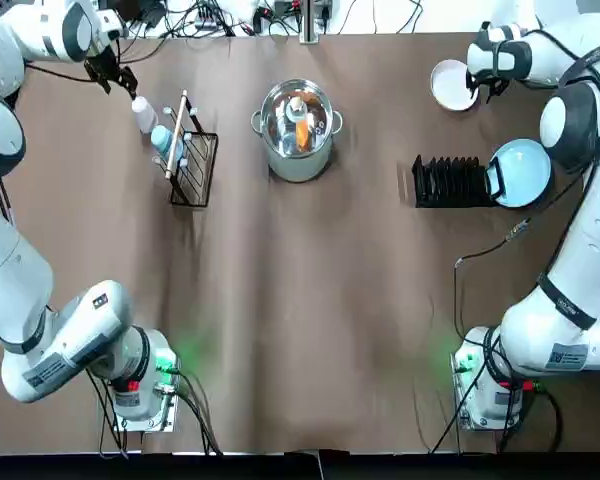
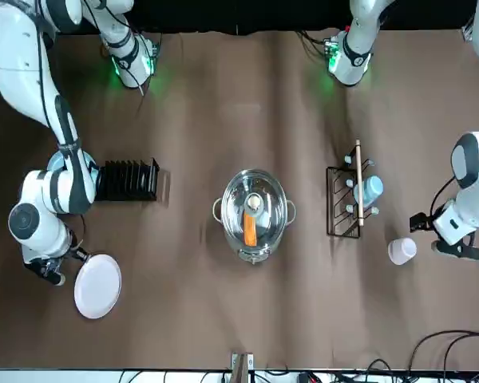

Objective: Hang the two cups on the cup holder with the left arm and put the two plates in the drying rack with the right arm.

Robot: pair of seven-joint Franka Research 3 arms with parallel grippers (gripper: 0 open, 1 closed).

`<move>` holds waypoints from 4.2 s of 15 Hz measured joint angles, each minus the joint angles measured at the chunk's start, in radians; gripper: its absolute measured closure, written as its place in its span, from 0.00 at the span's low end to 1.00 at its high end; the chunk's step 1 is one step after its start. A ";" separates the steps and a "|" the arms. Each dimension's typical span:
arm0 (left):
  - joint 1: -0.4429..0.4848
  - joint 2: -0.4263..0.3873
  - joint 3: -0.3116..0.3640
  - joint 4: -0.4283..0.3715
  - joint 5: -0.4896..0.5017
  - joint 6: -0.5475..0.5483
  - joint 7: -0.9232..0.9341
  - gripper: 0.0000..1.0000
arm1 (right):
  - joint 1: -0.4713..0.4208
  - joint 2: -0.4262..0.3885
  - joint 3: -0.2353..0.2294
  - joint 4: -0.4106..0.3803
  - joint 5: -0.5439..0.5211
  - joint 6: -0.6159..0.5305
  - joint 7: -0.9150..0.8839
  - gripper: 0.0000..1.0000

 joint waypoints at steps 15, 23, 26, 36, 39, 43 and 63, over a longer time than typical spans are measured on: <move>0.014 0.177 -0.002 0.000 0.081 0.187 -0.008 0.00 | -0.008 0.098 0.001 0.017 0.072 0.176 0.309 0.92; 0.000 0.209 -0.004 0.006 0.081 0.305 -0.008 0.04 | -0.004 0.082 0.004 0.038 0.085 0.131 0.301 0.96; 0.000 0.220 -0.004 0.007 0.081 0.323 -0.009 0.23 | 0.006 0.021 0.010 0.068 0.085 -0.020 0.222 0.96; 0.019 0.150 -0.089 0.041 0.081 0.120 -0.231 0.32 | -0.029 -0.309 0.001 0.032 0.003 -0.599 -0.609 0.96; 0.028 0.040 -0.168 0.046 0.081 -0.069 -0.374 0.32 | -0.057 -0.335 0.000 -0.019 -0.113 -0.592 -0.768 0.96; 0.099 -0.055 -0.305 0.026 0.059 -0.203 -0.530 0.32 | -0.043 -0.335 0.009 -0.104 -0.338 -0.532 -0.822 0.96; 0.202 -0.067 -0.446 -0.232 0.069 -0.024 -0.736 0.32 | 0.194 -0.378 0.015 -0.415 -0.604 -0.467 -0.518 0.96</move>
